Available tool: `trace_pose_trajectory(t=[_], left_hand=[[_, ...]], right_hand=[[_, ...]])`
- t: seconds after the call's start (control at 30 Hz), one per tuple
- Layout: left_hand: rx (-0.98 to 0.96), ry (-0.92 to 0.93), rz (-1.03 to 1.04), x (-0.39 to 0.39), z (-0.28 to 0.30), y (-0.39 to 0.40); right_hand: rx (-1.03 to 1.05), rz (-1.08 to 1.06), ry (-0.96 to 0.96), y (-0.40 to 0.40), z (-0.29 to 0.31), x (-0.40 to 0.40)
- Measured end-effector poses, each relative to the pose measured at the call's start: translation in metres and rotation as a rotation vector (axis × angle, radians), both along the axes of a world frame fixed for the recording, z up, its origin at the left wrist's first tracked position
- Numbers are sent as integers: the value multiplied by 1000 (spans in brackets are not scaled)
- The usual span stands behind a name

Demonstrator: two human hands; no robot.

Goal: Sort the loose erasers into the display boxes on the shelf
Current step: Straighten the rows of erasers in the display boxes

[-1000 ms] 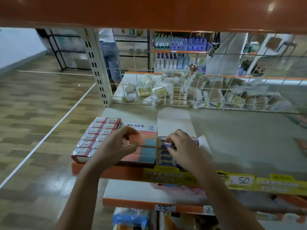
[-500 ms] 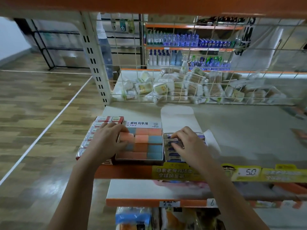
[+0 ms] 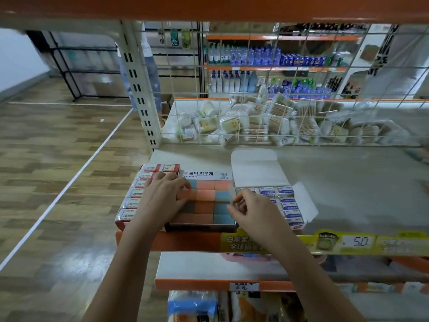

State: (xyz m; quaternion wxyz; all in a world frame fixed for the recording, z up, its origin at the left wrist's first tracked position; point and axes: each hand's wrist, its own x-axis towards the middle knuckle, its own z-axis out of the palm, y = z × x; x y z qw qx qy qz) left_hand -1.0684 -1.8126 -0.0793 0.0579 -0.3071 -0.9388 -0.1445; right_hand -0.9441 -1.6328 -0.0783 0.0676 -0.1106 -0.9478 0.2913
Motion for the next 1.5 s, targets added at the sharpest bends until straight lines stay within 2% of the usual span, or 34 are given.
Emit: trace_pose_trajectory(t=[0.1,0.27,0.47,0.67,0.9,1.03,1.23,1.4,1.5], left_hand=[[-35,40,-15,3,0,1],[-168,-1,-34,3,9,7],[-21,30,-207,-2,35,56],[19,102,-434,15,55,153],[80,112,-650,77,71,279],[72,105,-670,114,61,359],[-59,59,-682,143,27,479],[-79,-22,-650,145,6,558],[-104,10,-589,137,0,594]], right_hand=[[-41,-5,-10,2,1,0],[-54,61,-53,6,6,1],[44,120,-40,38,27,5],[205,-50,14,108,42,30],[317,-305,-21,215,47,100],[306,-384,-39,287,37,138],[282,-468,-130,395,22,178],[281,-478,-176,470,8,199],[268,-472,-151,497,-2,201]])
